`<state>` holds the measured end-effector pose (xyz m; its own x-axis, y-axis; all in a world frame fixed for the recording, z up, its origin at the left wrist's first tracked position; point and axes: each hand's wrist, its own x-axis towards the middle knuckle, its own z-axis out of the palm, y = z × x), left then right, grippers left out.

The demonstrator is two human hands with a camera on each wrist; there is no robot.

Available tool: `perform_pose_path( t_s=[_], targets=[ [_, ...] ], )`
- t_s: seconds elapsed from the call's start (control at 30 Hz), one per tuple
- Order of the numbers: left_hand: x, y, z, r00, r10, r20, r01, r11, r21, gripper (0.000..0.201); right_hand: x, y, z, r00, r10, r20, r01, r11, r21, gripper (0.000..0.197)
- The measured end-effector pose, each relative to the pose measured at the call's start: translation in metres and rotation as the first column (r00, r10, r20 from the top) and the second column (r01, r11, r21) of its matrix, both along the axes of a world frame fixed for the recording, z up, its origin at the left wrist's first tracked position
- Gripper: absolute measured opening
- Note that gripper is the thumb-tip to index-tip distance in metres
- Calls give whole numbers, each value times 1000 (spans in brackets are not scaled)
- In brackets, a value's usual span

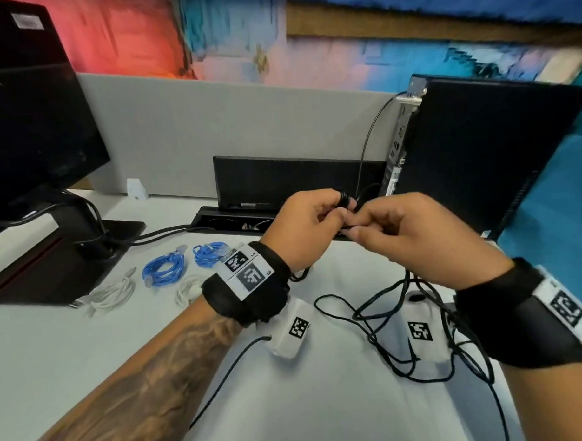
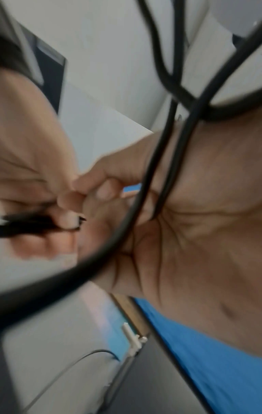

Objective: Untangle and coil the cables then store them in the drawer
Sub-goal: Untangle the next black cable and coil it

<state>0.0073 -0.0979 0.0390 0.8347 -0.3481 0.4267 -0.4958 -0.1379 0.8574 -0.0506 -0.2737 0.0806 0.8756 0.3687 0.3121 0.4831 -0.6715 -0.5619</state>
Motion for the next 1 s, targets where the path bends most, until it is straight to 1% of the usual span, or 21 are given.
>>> perform_pose_path(
  t_s=[0.07, 0.13, 0.17, 0.2, 0.27, 0.3, 0.33, 0.4, 0.47, 0.5, 0.57, 0.63, 0.67, 0.7, 0.73, 0.77, 0.8, 0.83, 0.87, 0.93, 1.0],
  targets=[
    [4, 3, 4, 995, -100, -24, 102, 989, 111, 32, 11, -8, 9, 1000, -10, -28, 12, 995, 104, 14],
    [11, 5, 9, 991, -125, -57, 133, 975, 180, 37, 27, -13, 9, 998, -13, -55, 26, 967, 253, 16],
    [14, 5, 12, 989, -126, -77, 139, 970, 199, 38, 35, -14, 8, 998, -15, -68, 39, 926, 375, 18],
    [19, 6, 14, 985, -128, -117, 149, 972, 184, 38, 44, -15, 7, 996, -3, -93, 51, 857, 513, 20],
    [26, 7, 18, 936, -194, -295, 203, 979, 0, 40, 58, -14, 4, 982, 65, -178, 89, 670, 737, 19],
    [29, 8, 20, 880, -273, -388, 231, 961, -154, 40, 63, -14, 2, 972, 101, -213, 109, 610, 785, 17],
    [32, 10, 23, 810, -373, -452, 241, 915, -324, 38, 67, -13, -3, 964, 113, -239, 125, 602, 788, 16],
    [38, 15, 24, 697, -554, -456, 209, 765, -609, 33, 73, -14, -13, 965, 58, -254, 140, 707, 693, 13],
    [45, 20, 26, 664, -652, -366, 147, 594, -791, 26, 76, -12, -21, 970, 2, -244, 141, 812, 567, 12],
    [48, 23, 26, 683, -658, -316, 102, 514, -852, 25, 77, -11, -24, 971, -13, -239, 139, 844, 519, 13],
    [53, 26, 26, 764, -598, -244, 10, 390, -921, 27, 77, -5, -30, 979, -42, -199, 119, 911, 394, 11],
    [58, 29, 26, 848, -484, -215, -45, 338, -940, 28, 72, 5, -33, 986, -33, -163, 68, 975, 212, 11],
    [60, 30, 25, 887, -410, -211, -59, 353, -934, 27, 68, 12, -33, 988, -14, -153, 36, 990, 139, 13],
    [61, 31, 23, 922, -326, -210, -66, 400, -914, 26, 63, 19, -31, 990, 2, -142, 11, 996, 87, 16],
    [62, 31, 20, 955, -218, -199, -70, 489, -869, 24, 58, 25, -28, 993, 19, -119, -13, 999, 47, 20],
    [61, 31, 16, 983, -78, -167, -84, 619, -781, 22, 54, 29, -24, 996, 33, -82, -32, 999, 13, 26],
    [59, 30, 11, 994, 67, -89, -109, 761, -640, 21, 51, 31, -19, 999, 31, -40, -32, 999, -10, 31],
    [55, 28, 6, 984, 179, 18, -151, 872, -466, 20, 49, 31, -15, 1000, 12, 6, -12, 1000, -14, 32],
    [52, 26, 0, 967, 226, 115, -183, 936, -302, 20, 48, 30, -11, 999, -23, 49, 22, 1000, 13, 30],
    [45, 22, -5, 971, 161, 174, -152, 986, -65, 21, 47, 24, -6, 991, -93, 93, 82, 990, 112, 25],
    [38, 21, -4, 992, 15, 124, -26, 995, 94, 33, 50, 16, -7, 986, -137, 96, 118, 977, 178, 24]
  ],
)
